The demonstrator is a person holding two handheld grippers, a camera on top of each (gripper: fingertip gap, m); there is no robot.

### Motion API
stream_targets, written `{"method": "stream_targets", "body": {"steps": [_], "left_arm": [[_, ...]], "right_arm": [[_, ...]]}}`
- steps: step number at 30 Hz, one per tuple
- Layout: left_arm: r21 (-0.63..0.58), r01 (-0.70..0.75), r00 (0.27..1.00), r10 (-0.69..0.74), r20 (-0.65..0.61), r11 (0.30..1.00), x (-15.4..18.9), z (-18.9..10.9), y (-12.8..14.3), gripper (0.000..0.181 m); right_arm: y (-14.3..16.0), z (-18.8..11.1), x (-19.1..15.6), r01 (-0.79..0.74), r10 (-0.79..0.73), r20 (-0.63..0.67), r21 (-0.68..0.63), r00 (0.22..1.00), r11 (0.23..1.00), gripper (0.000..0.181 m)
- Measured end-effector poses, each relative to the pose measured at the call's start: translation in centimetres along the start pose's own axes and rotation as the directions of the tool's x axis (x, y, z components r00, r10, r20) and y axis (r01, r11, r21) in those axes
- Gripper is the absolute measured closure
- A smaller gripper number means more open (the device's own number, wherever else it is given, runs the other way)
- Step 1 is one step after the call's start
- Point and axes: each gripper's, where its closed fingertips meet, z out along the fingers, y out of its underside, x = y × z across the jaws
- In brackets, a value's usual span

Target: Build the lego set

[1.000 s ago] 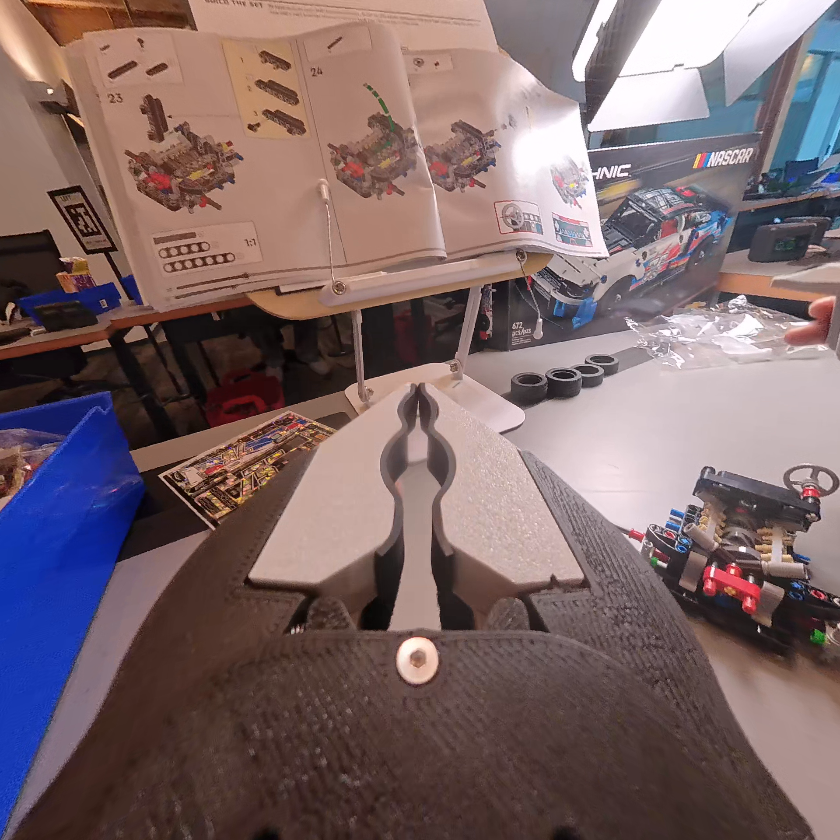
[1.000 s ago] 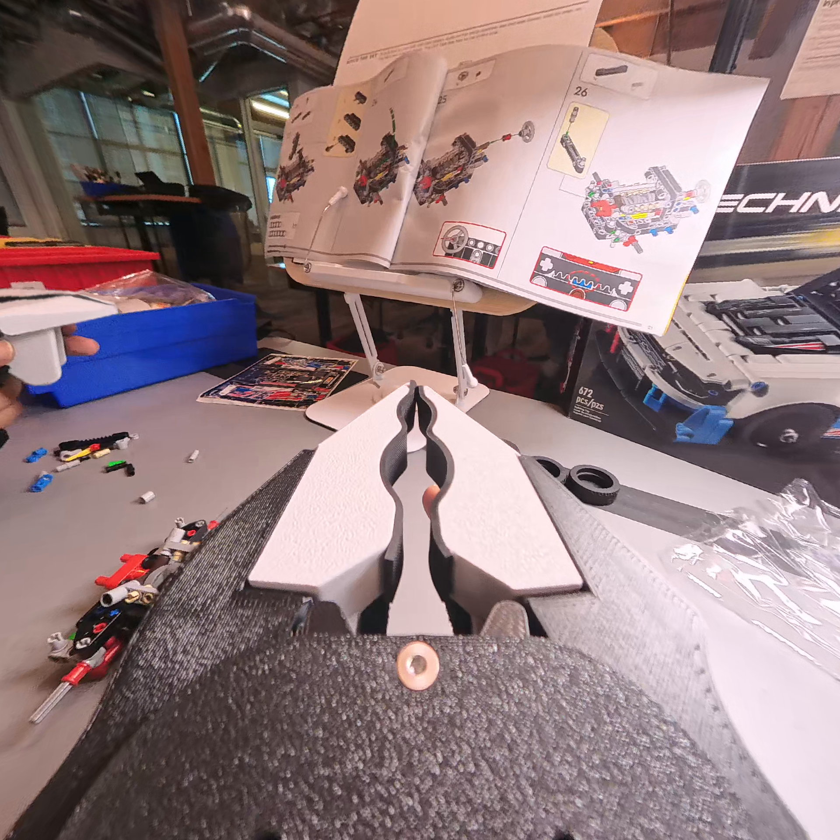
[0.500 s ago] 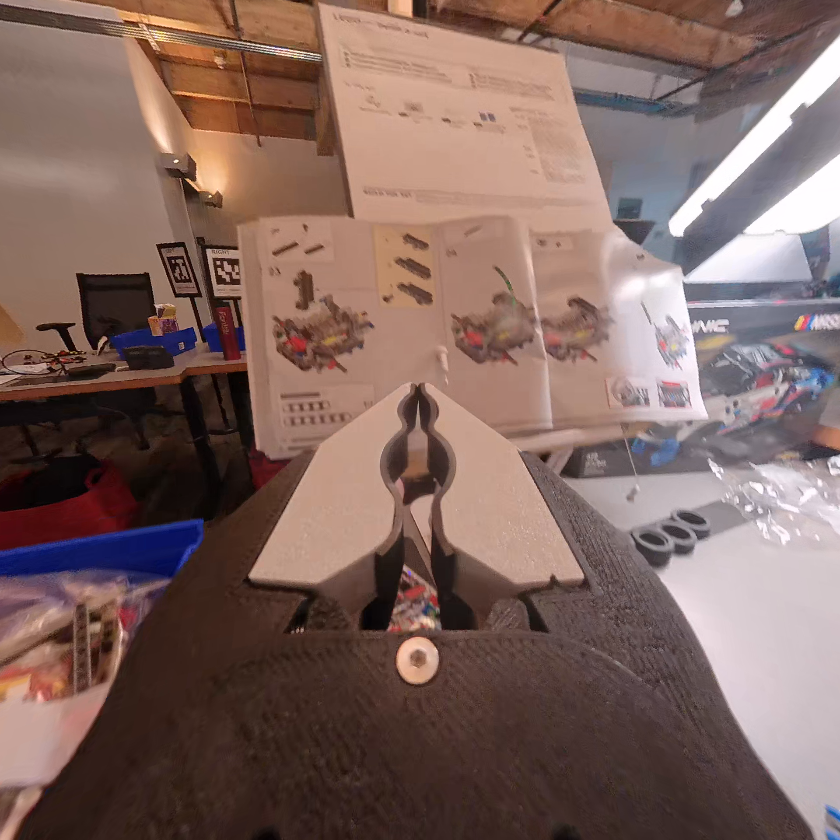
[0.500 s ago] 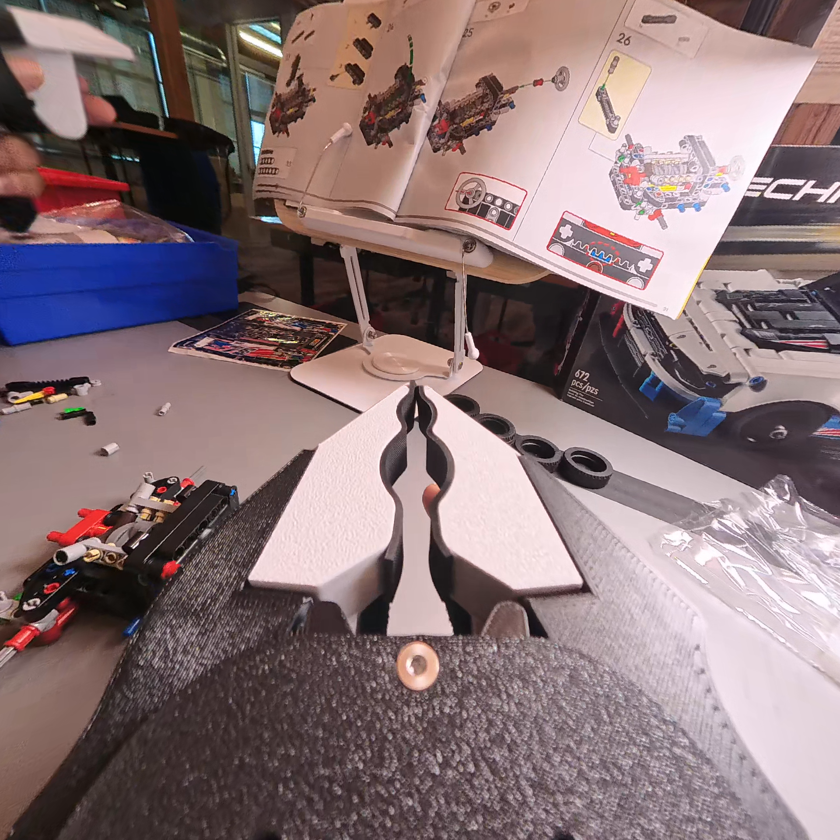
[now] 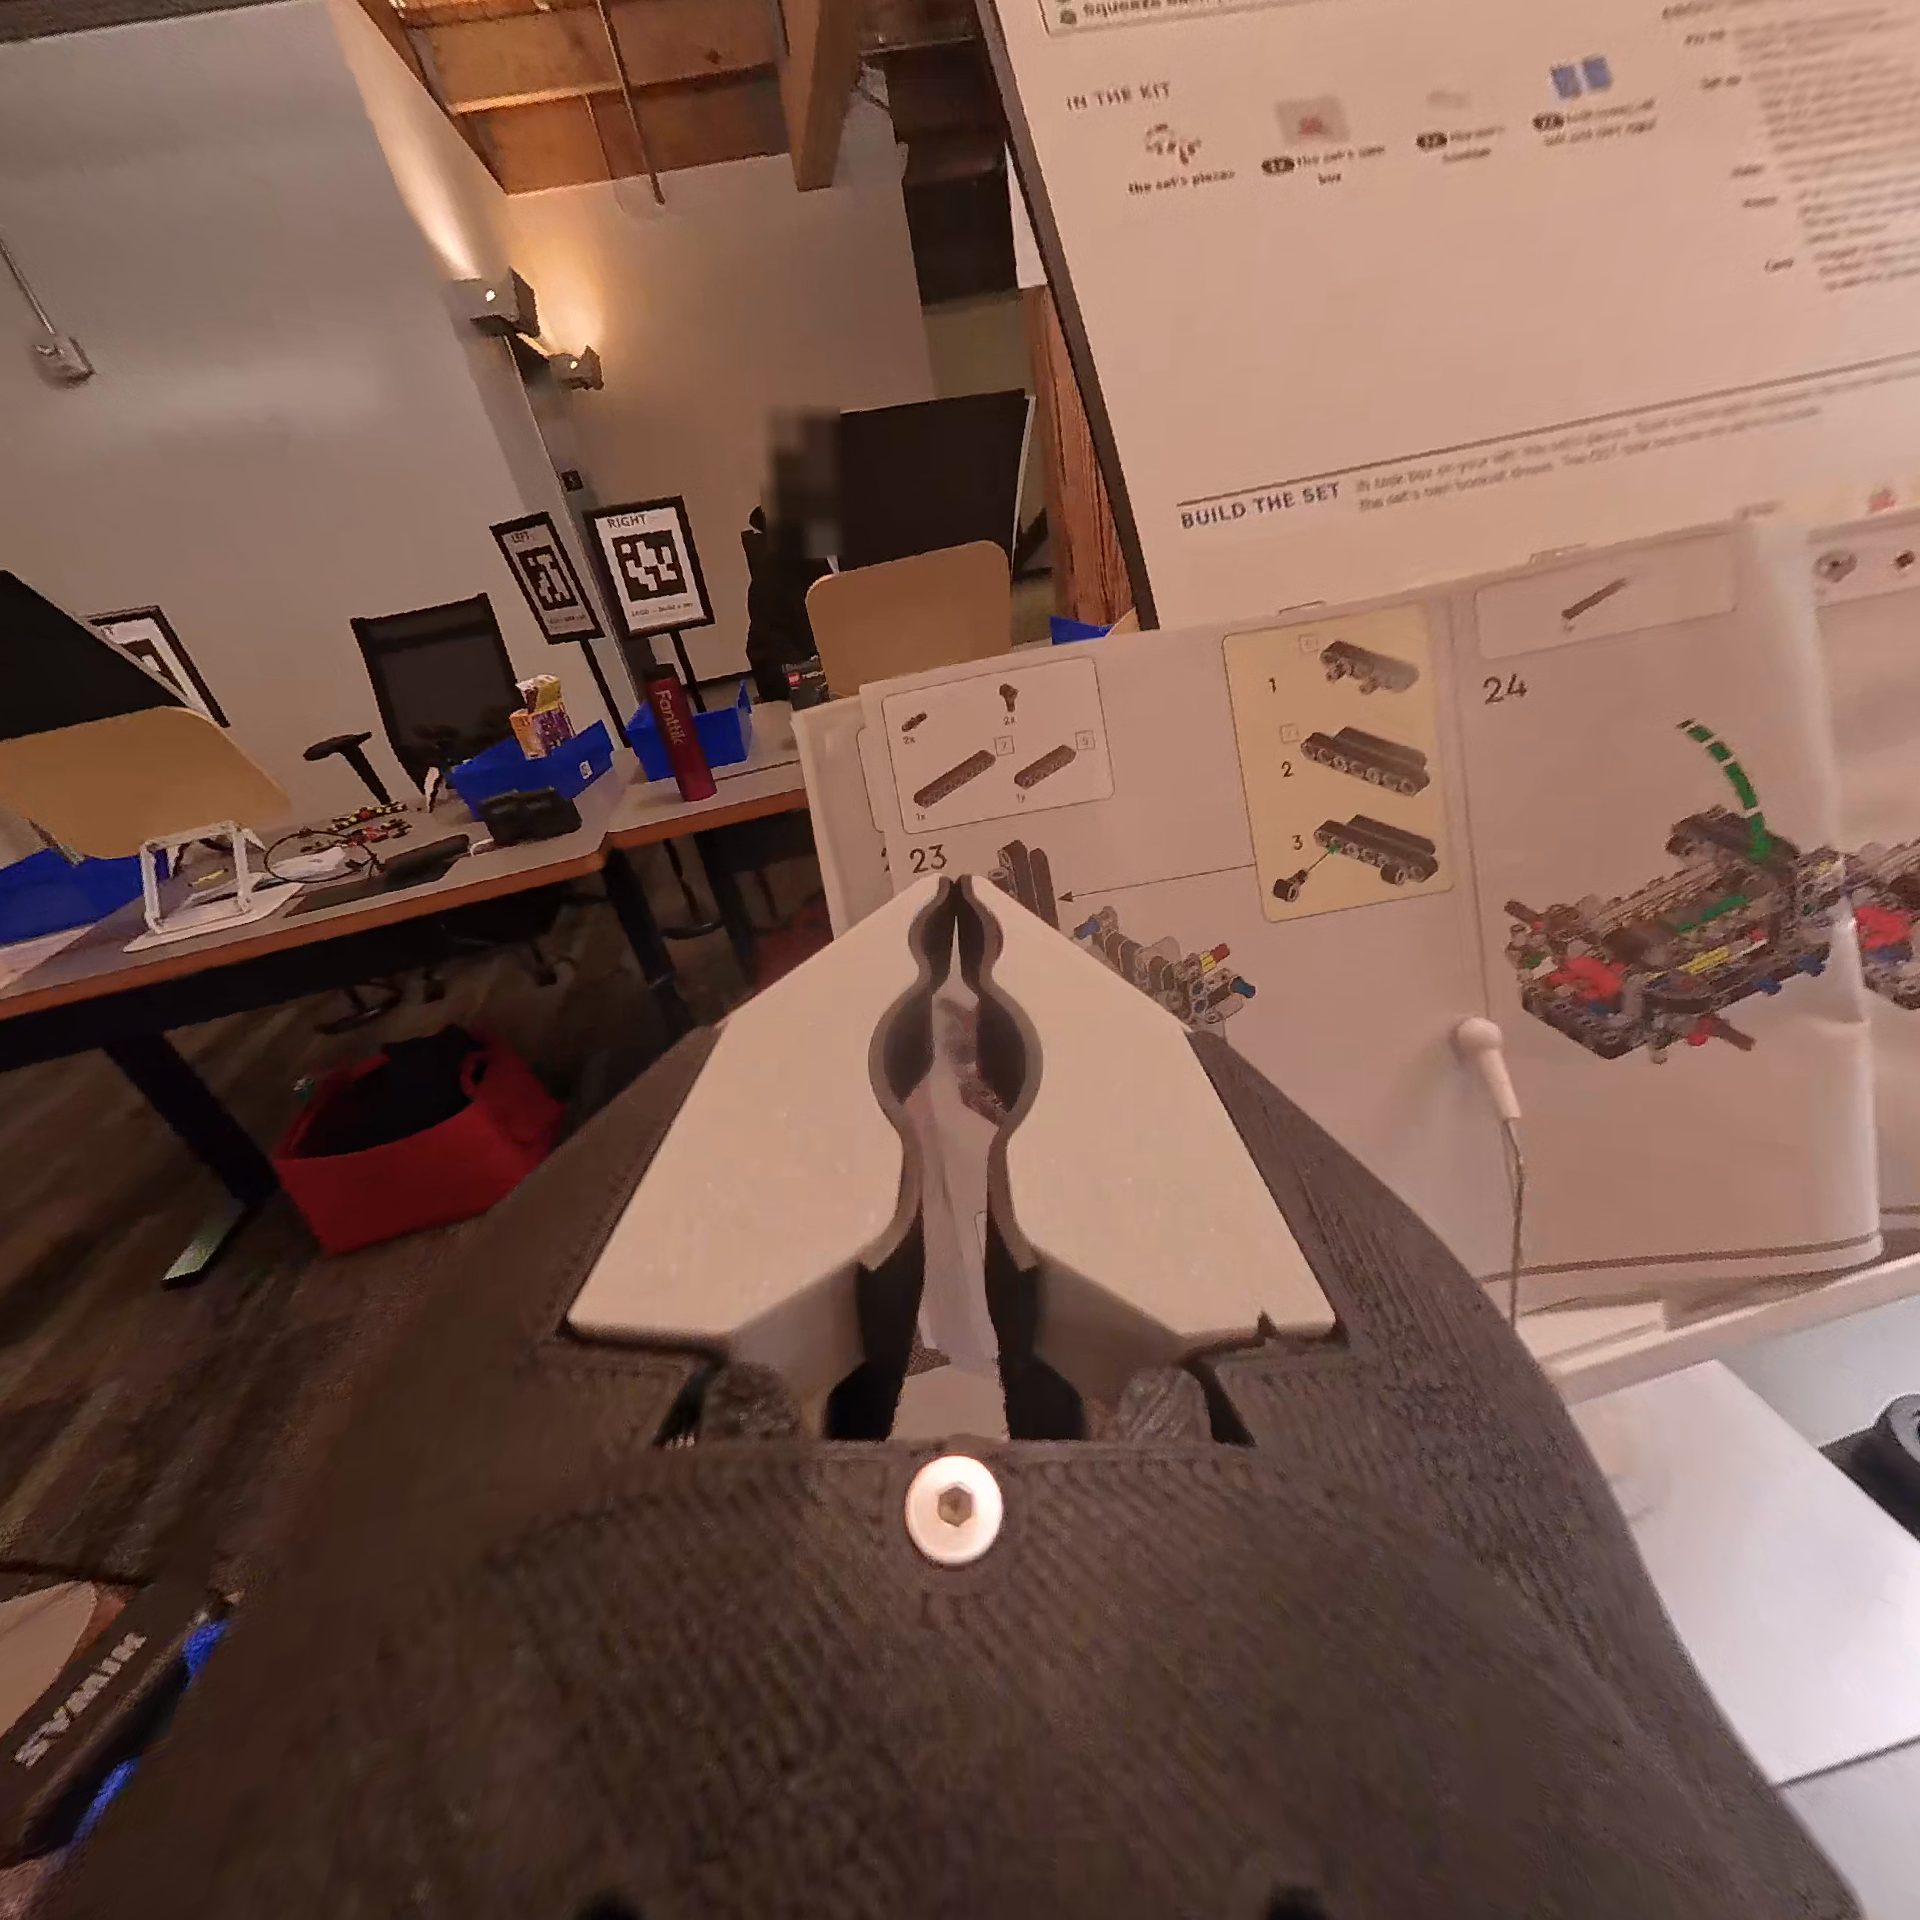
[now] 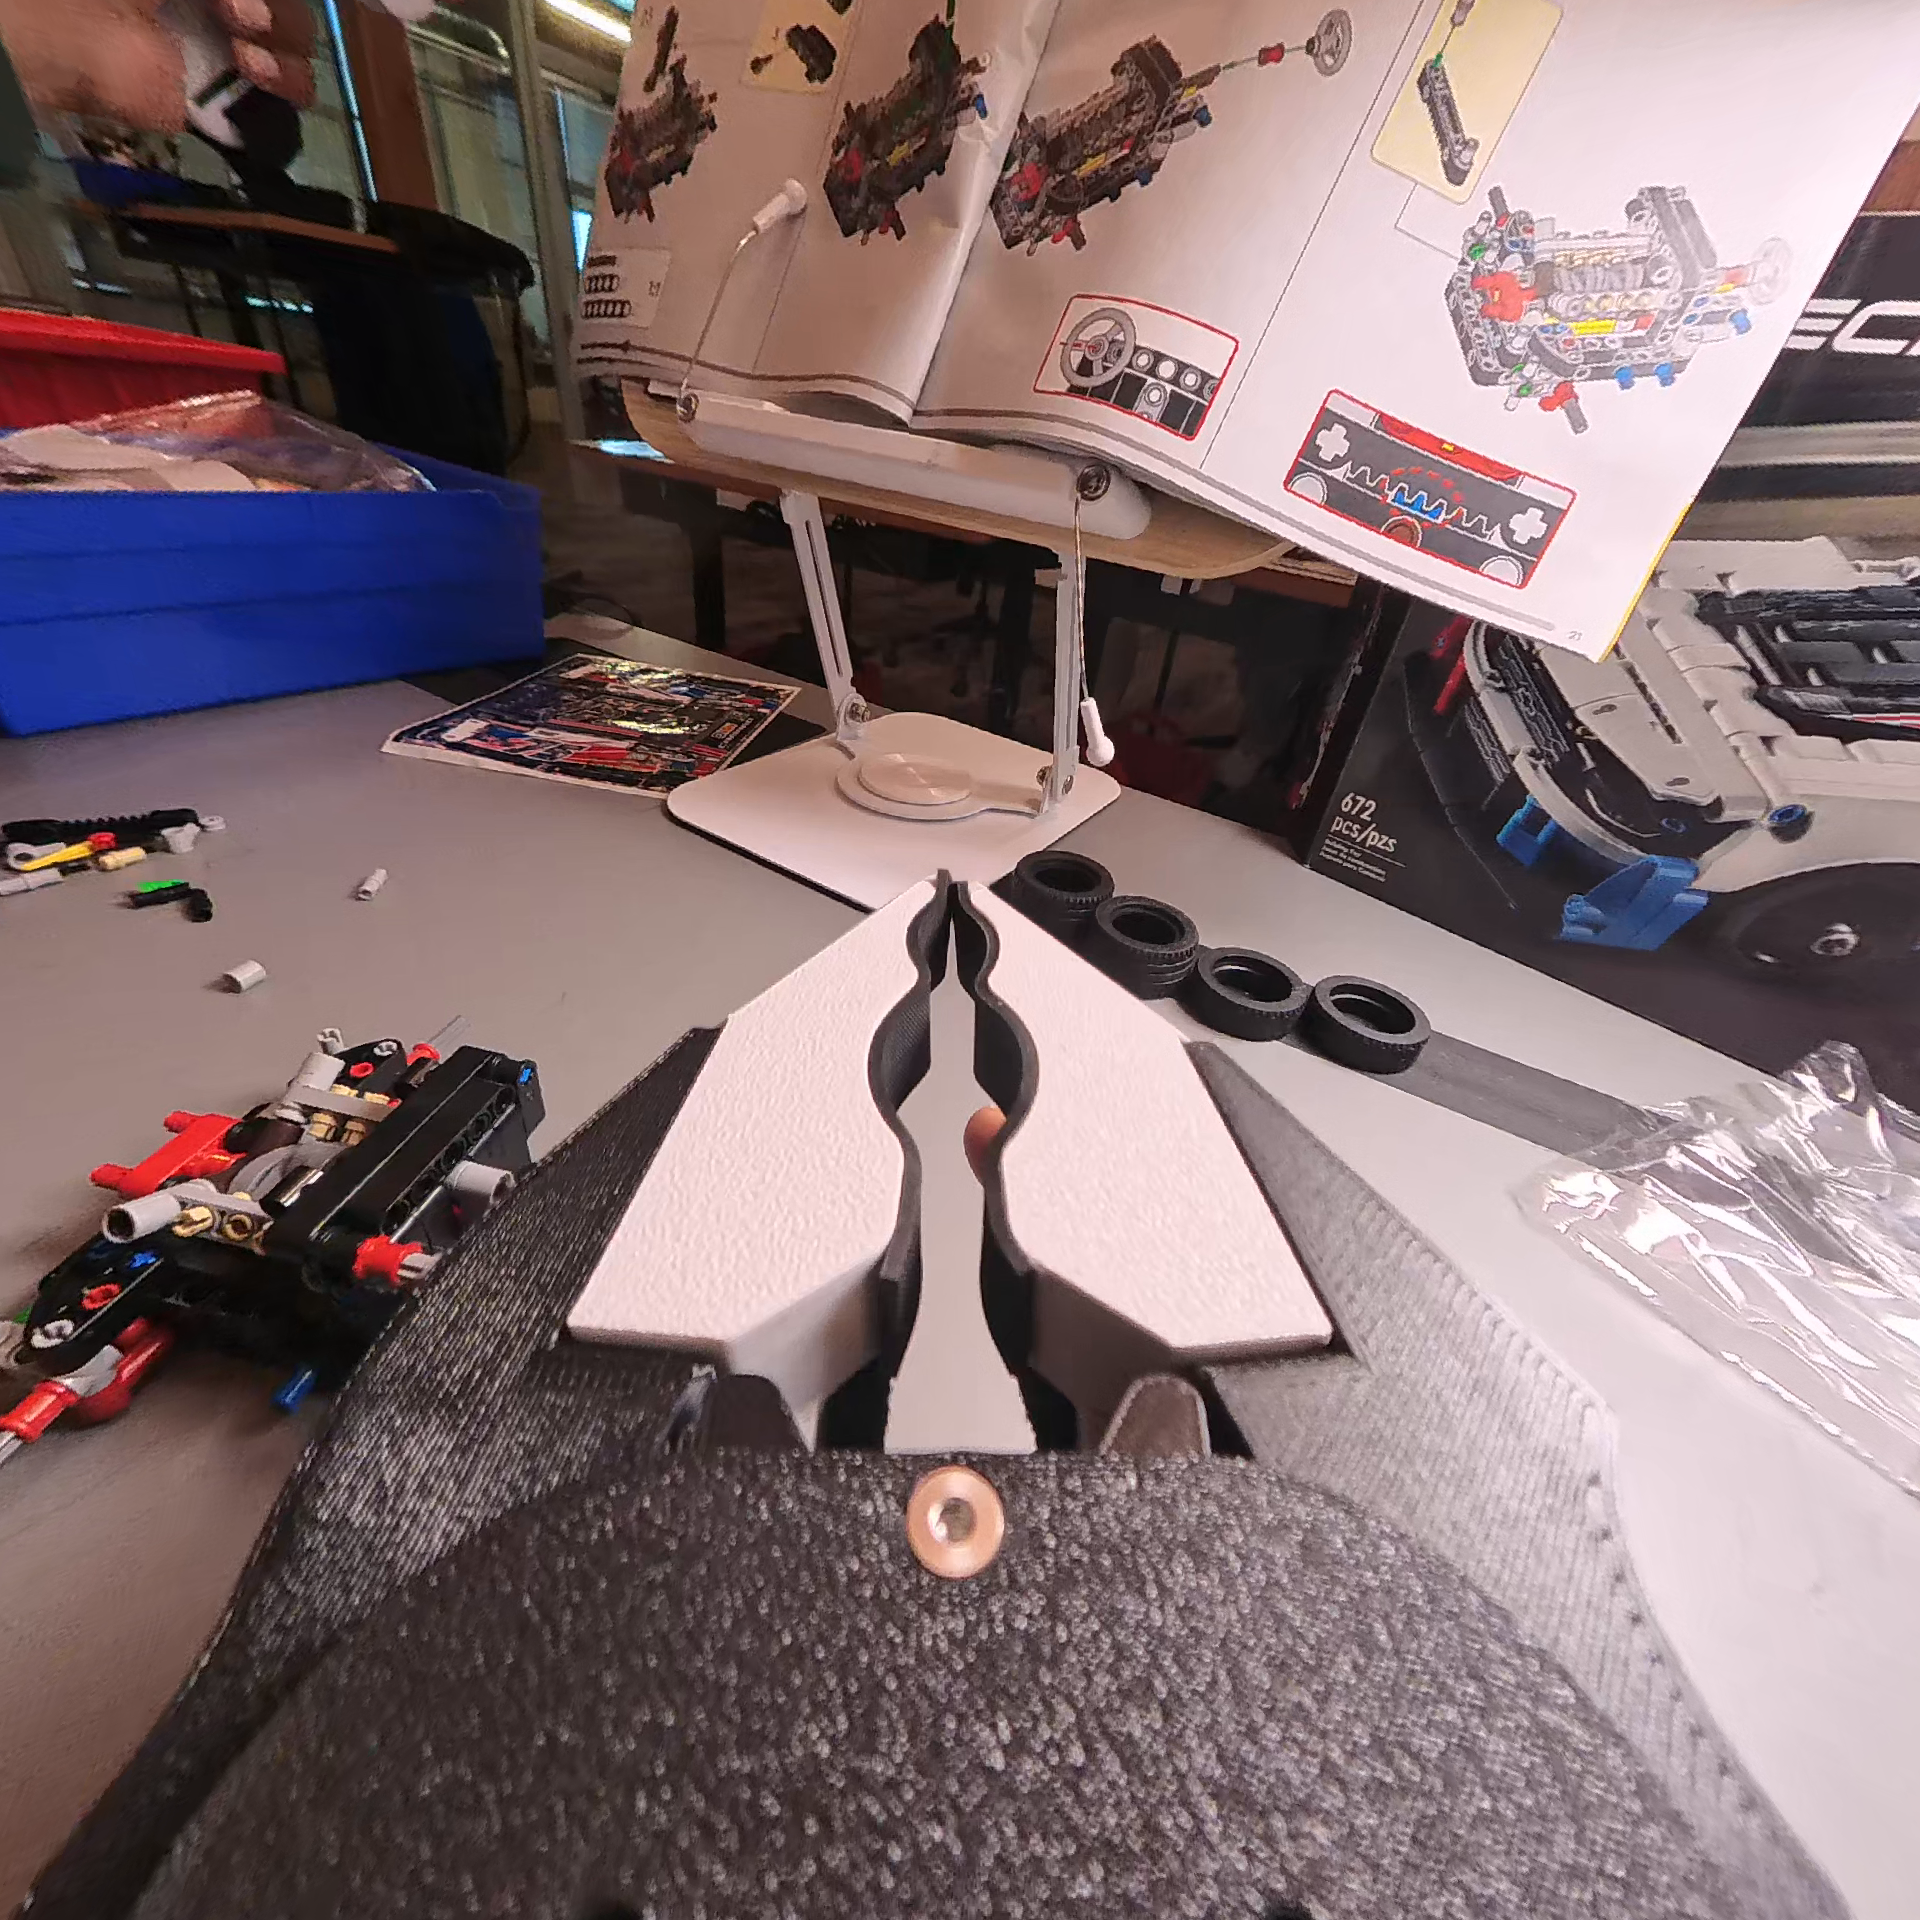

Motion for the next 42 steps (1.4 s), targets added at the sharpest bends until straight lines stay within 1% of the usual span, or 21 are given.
{"method": "stream_targets", "body": {"steps": [5, 8, 16, 19, 31, 33, 37, 41, 42], "left_arm": [[-0.017, -0.031, 1.0, 0.031, -0.006, 0.999, 0.2, 1.1, 0.8, 0.181], [-0.021, -0.015, 1.0, 0.014, -0.023, 1.0, 1.1, 1.4, 1.5, 0.181], [-0.049, 0.1, 0.995, -0.101, -0.021, 0.994, 4.3, 0.1, 6.2, 0.181], [-0.048, 0.118, 0.993, -0.12, -0.024, 0.992, 5.5, -0.5, 7.3, 0.181], [-0.005, 0.124, 0.992, -0.124, -0.017, 0.992, 7.4, -2.5, 8.0, 0.181], [0.018, 0.119, 0.993, -0.119, -0.007, 0.993, 7.6, -3.1, 7.9, 0.181], [0.094, 0.1, 0.995, -0.101, 0.007, 0.991, 8.4, -4.6, 6.8, 0.181], [0.145, 0.125, 0.992, -0.124, -0.015, 0.981, 9.5, -6.2, 6.4, 0.181], [0.148, 0.11, 0.994, -0.108, -0.02, 0.983, 9.8, -6.3, 6.3, 0.181]], "right_arm": [[0.6, 0.2, -0.2, -0.009, 0.009, 0.01, -0.017, 1.0, 1.0, 0.181], [0.8, 0.3, -0.4, -0.003, 0.003, 0.015, -0.024, 1.0, 1.0, 0.181], [1.0, 0.4, -0.7, 0.0, 0.001, 0.026, -0.03, 1.0, 1.0, 0.181], [0.9, 0.4, -0.8, 0.007, -0.006, 0.031, -0.031, 1.0, 0.999, 0.181], [1.3, 0.5, -1.1, 0.021, -0.019, 0.042, -0.045, 0.999, 0.999, 0.181], [1.3, 0.5, -1.2, 0.022, -0.021, 0.041, -0.044, 0.999, 0.999, 0.181], [1.3, 0.5, -1.1, 0.02, -0.018, 0.039, -0.046, 0.999, 0.999, 0.181], [1.3, 0.5, -1.0, 0.017, -0.015, 0.034, -0.043, 0.999, 0.999, 0.181], [1.3, 0.5, -1.0, 0.017, -0.015, 0.034, -0.045, 0.999, 0.999, 0.181]]}}
